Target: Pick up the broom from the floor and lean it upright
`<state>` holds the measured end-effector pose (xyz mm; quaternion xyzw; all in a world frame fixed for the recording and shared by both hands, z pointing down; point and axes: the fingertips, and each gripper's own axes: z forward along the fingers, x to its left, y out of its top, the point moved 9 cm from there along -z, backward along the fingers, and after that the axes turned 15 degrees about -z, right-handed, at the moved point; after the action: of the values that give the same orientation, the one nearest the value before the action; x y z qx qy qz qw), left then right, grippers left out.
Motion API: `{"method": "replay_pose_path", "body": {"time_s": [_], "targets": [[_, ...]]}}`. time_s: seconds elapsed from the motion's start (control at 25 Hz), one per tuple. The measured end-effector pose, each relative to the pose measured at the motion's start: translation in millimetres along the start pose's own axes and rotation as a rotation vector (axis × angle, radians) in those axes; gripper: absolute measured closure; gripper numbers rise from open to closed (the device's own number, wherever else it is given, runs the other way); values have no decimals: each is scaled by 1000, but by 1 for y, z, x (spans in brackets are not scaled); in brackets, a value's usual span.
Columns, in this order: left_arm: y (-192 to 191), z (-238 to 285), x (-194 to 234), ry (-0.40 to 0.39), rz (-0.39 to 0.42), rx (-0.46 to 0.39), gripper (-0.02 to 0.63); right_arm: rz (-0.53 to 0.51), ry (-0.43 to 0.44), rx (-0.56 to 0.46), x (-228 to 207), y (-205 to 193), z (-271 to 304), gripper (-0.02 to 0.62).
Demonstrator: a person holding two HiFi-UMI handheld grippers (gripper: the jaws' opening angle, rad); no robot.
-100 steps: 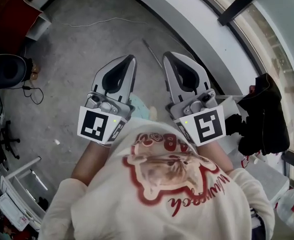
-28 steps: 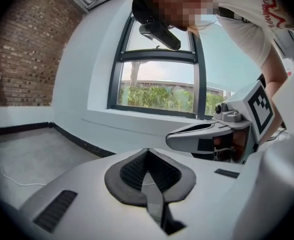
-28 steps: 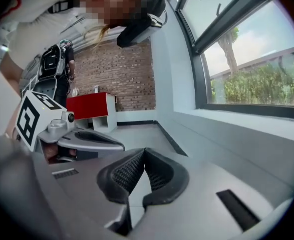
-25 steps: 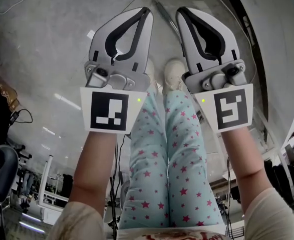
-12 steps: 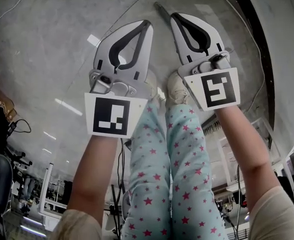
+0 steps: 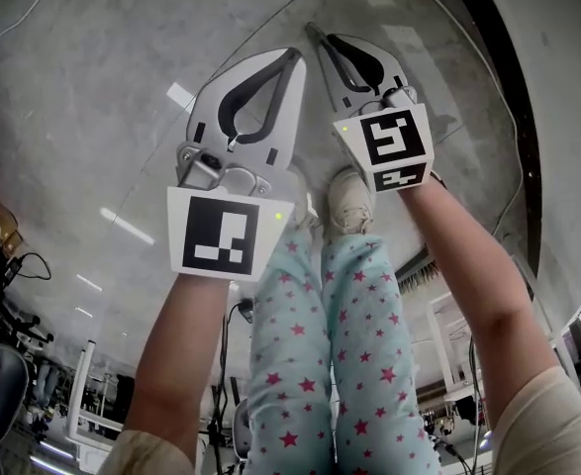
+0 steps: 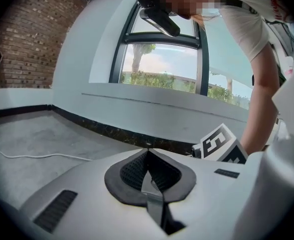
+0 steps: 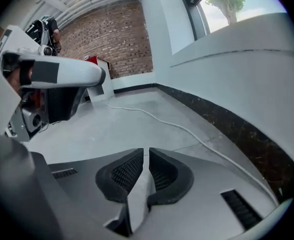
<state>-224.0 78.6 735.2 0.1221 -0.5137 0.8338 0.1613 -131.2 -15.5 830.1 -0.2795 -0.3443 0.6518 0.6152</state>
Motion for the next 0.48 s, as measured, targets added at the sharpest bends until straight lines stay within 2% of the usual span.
{"method": "replay_pose_path", "body": {"time_s": [0.04, 0.08, 0.12, 0.24, 0.48], "targets": [[-4, 2, 1, 0, 4, 4, 589, -7, 18, 11, 1, -6, 4, 557], [-7, 5, 3, 1, 1, 6, 589, -18, 33, 22, 1, -11, 8, 500], [-10, 8, 4, 3, -6, 5, 589, -32, 41, 35, 1, -16, 12, 472], [-16, 11, 4, 13, -28, -10, 589, -61, 59, 112, 0, -37, 23, 460], [-21, 9, -3, 5, -58, 6, 589, -75, 110, 339, 0, -76, 39, 431]]}}
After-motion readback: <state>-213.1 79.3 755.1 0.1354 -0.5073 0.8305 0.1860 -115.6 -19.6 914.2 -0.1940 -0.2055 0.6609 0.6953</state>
